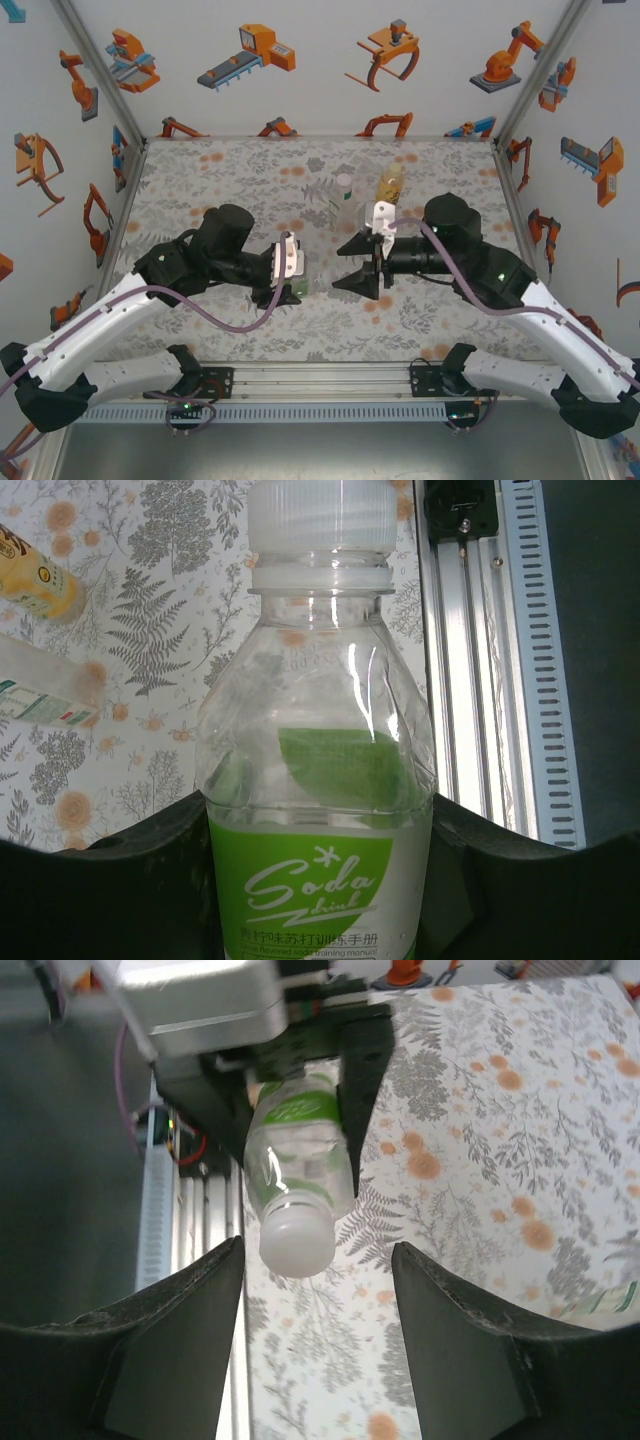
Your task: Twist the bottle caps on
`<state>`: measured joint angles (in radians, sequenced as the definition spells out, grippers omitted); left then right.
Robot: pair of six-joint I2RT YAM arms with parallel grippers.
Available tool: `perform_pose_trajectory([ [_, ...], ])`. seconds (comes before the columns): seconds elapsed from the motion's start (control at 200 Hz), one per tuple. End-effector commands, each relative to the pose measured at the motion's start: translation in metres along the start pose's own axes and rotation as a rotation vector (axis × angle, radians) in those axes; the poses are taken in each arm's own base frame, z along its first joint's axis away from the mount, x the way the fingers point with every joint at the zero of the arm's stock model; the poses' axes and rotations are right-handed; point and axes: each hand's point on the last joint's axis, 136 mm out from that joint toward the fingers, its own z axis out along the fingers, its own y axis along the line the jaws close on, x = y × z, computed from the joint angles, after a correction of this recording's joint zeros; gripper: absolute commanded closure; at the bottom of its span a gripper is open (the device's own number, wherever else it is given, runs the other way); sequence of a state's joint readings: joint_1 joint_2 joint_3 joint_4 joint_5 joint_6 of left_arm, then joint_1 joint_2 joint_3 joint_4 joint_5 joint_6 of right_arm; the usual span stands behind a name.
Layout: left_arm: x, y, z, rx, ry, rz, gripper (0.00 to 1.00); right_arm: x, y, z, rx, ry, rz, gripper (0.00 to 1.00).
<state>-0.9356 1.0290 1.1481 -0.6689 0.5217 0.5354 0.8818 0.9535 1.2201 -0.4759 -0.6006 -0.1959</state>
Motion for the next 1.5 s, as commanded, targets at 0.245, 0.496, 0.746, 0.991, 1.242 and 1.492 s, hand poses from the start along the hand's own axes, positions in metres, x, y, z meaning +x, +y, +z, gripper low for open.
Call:
perform_pose_trajectory([
  [0.245,-0.015,-0.003,-0.007,0.008,-0.048,0.024,1.00,0.006,0.015,0.013,-0.123,-0.043,-0.251,0.52],
  [0.496,-0.014,-0.003,-0.007,0.003,-0.043,0.025,1.00,0.009,0.016,0.012,-0.117,-0.054,-0.248,0.61],
  [0.746,-0.013,-0.003,-0.006,0.004,-0.041,0.022,1.00,0.007,0.017,0.013,-0.124,-0.076,-0.200,0.73],
  [0.991,-0.012,-0.002,-0.006,0.002,-0.037,0.022,1.00,0.002,0.008,0.018,-0.093,-0.109,0.046,0.88],
  [1.242,-0.011,-0.001,-0.003,0.005,-0.030,0.021,1.00,0.006,-0.030,0.016,0.108,-0.152,0.515,1.00],
  [1.492,-0.011,0.000,-0.001,0.011,-0.028,0.020,1.00,0.030,-0.055,0.013,0.273,-0.119,1.084,1.00],
])
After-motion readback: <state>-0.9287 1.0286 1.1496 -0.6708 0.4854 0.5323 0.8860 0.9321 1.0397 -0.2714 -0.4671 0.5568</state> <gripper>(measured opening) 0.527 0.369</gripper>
